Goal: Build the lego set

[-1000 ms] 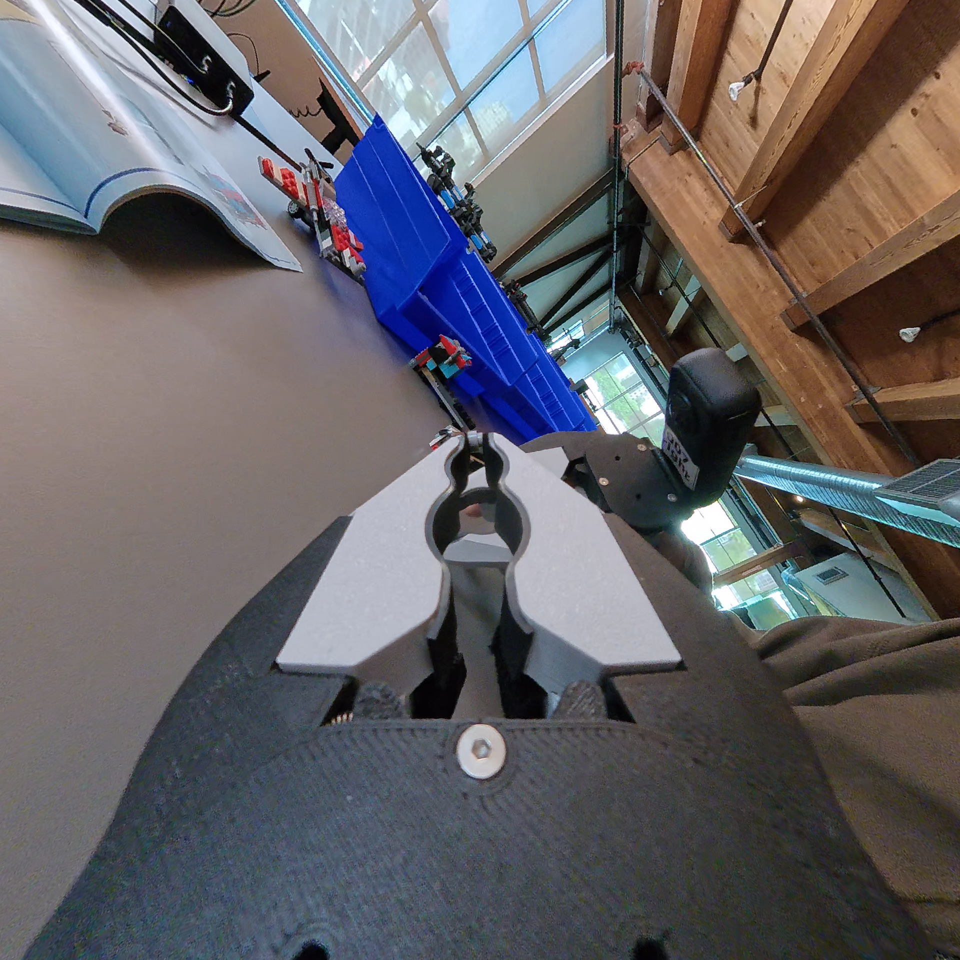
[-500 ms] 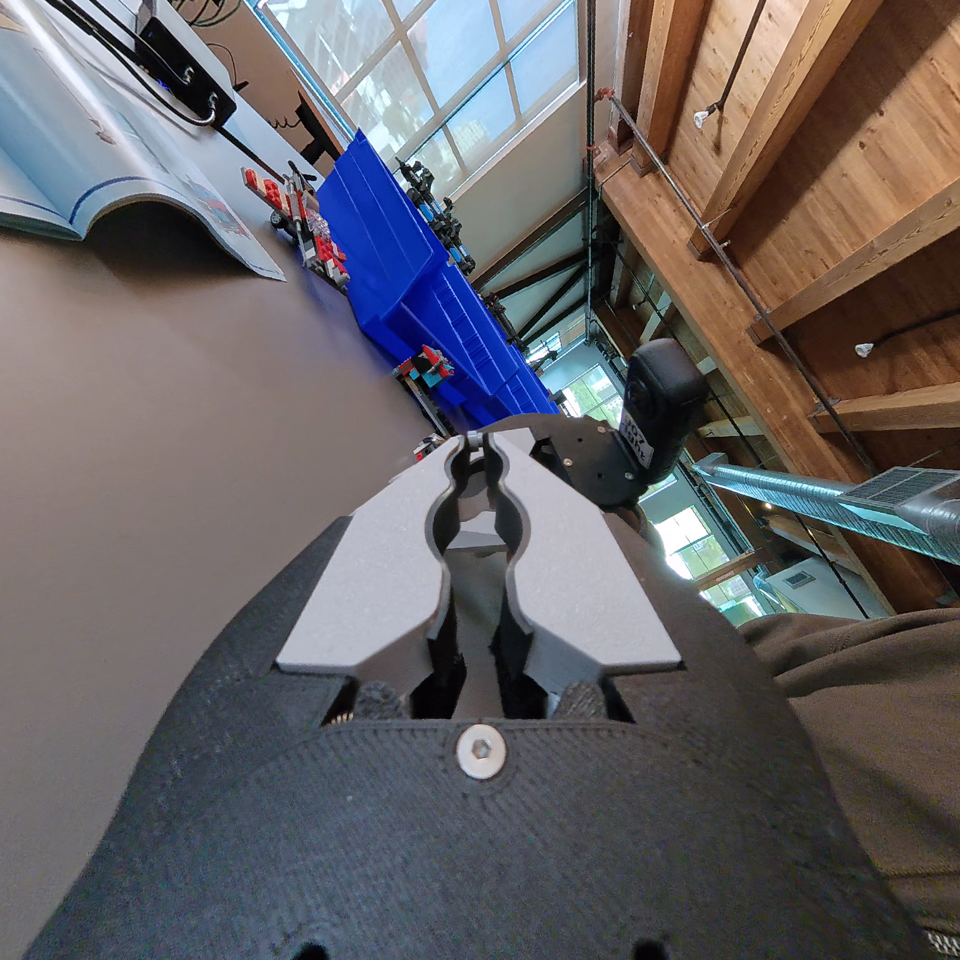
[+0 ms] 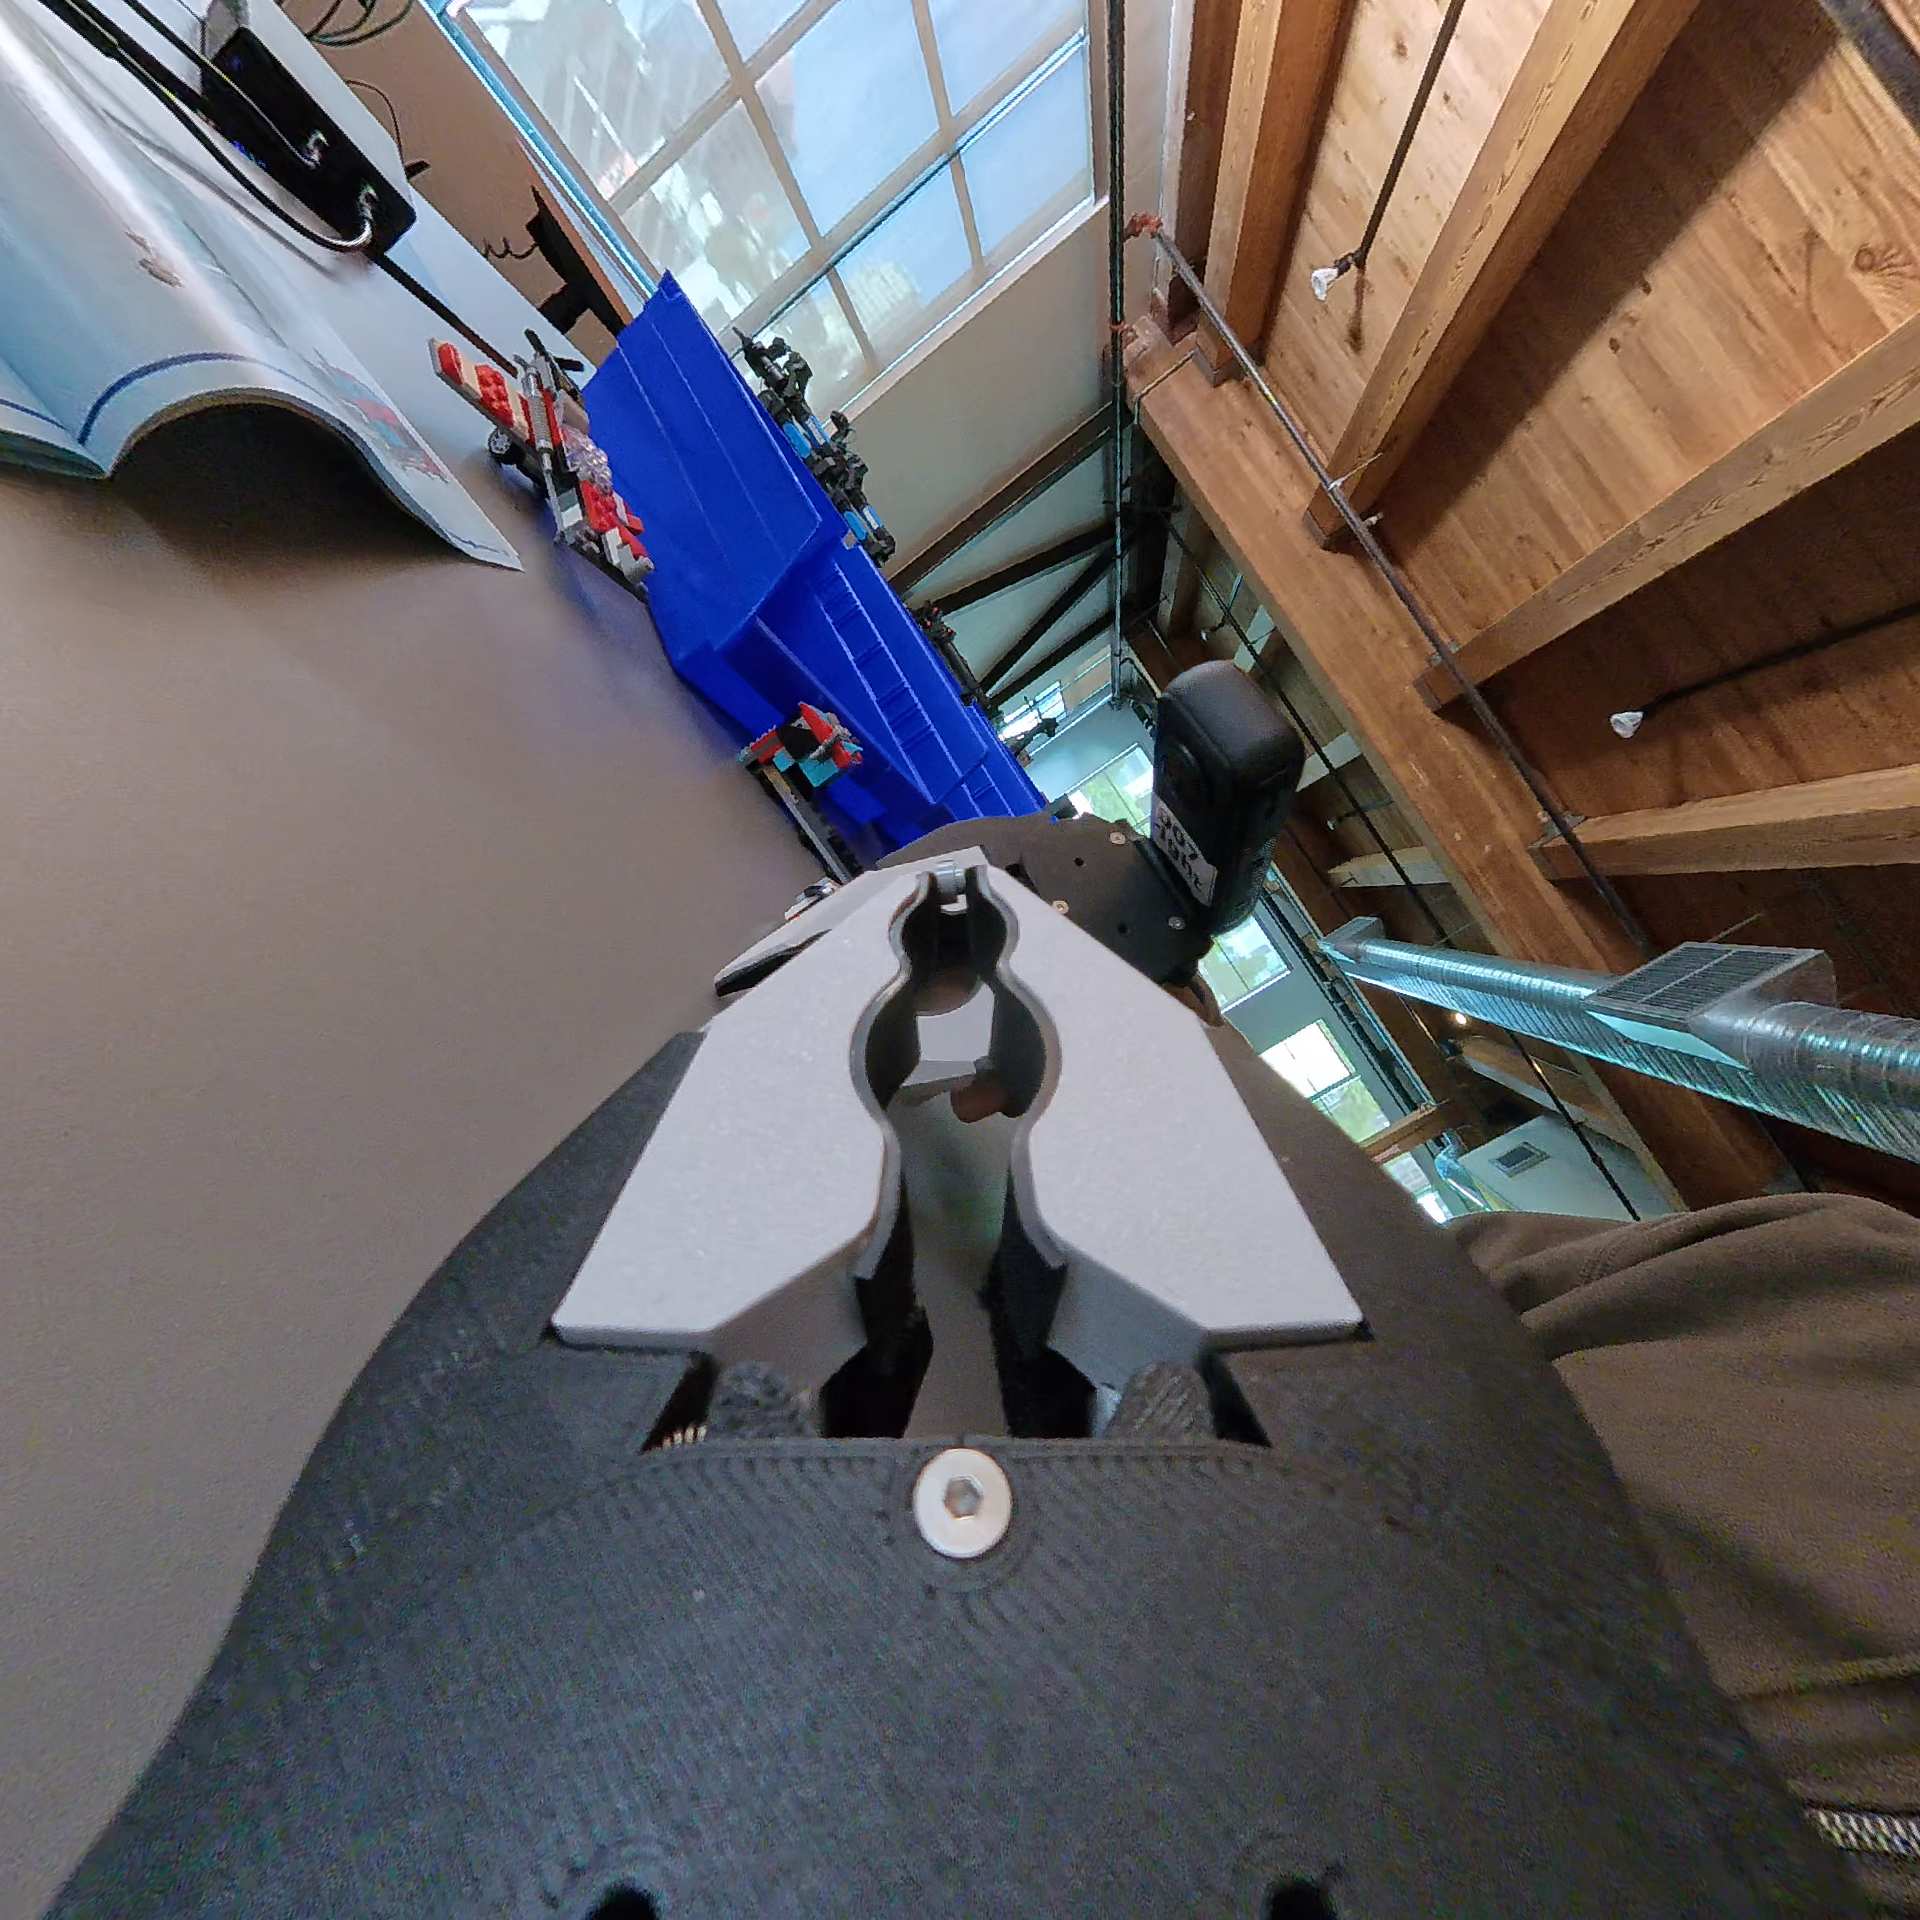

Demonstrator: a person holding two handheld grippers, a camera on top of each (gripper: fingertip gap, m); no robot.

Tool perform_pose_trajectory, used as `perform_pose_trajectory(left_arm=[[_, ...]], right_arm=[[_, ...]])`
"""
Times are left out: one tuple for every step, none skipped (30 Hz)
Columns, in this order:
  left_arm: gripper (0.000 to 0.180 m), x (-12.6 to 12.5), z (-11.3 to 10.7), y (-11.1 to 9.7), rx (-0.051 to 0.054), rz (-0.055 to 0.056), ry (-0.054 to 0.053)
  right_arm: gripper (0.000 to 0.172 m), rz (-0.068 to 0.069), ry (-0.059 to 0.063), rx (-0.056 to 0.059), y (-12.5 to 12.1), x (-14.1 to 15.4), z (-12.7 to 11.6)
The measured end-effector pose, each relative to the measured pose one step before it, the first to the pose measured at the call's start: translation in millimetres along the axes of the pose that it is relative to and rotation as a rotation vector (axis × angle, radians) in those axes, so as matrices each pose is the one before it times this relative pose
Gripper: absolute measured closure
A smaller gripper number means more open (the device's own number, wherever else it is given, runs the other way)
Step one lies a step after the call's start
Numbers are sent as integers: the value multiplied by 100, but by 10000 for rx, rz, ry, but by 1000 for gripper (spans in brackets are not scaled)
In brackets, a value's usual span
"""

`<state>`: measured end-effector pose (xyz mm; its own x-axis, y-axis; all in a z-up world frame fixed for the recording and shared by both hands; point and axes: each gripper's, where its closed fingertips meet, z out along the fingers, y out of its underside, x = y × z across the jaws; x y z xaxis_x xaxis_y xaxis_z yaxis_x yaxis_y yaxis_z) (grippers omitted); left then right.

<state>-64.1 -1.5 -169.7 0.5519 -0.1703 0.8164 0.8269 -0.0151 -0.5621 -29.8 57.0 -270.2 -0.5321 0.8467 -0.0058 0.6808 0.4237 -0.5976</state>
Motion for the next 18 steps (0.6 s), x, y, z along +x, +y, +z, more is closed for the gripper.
perform_pose_trajectory(left_arm=[[176, -12, 15, 19, -8, 4, -8], [176, -12, 22, 39, -18, 15, -21], [176, -15, 19, 45, -23, 18, -21], [176, -11, 21, 27, -20, 17, -21], [176, -26, 21, 35, -17, 8, -25], [176, -38, 11, 28, -14, -1, -29], [176, -33, 20, 18, -13, 1, -20], [176, -11, 21, 33, -17, 11, -13], [175, -5, 18, 37, -23, 15, -13], [176, -9, 23, 48, -28, 14, -9], [176, 16, 24, 43, -28, 11, 1], [176, 22, 19, 38, -20, 8, 9], [176, 26, 0, 29, -15, 6, 19], [176, 39, -6, 8, -10, 2, 23], [176, 21, -3, 11, -3, -1, 20], [176, 30, -4, -3, -4, -3, 24], [176, 29, -12, 4, -3, -4, 18], [176, 10, 5, -2, -5, -3, 11]], right_arm=[[133, 16, -79, 11, -11, -23, 28], [133, 9, -76, 3, -16, -16, 21], [133, -11, -53, -11, -2, -7, 3], [133, -39, -30, -24, 2, -2, 6], [133, -44, -26, -31, -9, -3, 5], [133, -30, -24, -28, -32, -8, 20], [133, -24, -17, -23, -47, 9, 41], [133, -21, -12, -17, -72, 12, 45], [133, -19, -18, -9, -71, -4, 54], [133, -30, -33, 1, -79, -50, 46], [136, -35, -57, 9, -68, -104, 48], [140, -28, -59, 13, -67, -118, 47], [145, -26, -34, 12, -61, -81, 30], [150, -37, 10, 23, -52, -21, 21], [151, -31, 44, 28, -45, 47, 13], [151, 0, 22, 36, -36, 44, -11], [151, 21, 6, 78, -89, 34, -50], [151, 21, 32, 162, -247, 78, -138]])
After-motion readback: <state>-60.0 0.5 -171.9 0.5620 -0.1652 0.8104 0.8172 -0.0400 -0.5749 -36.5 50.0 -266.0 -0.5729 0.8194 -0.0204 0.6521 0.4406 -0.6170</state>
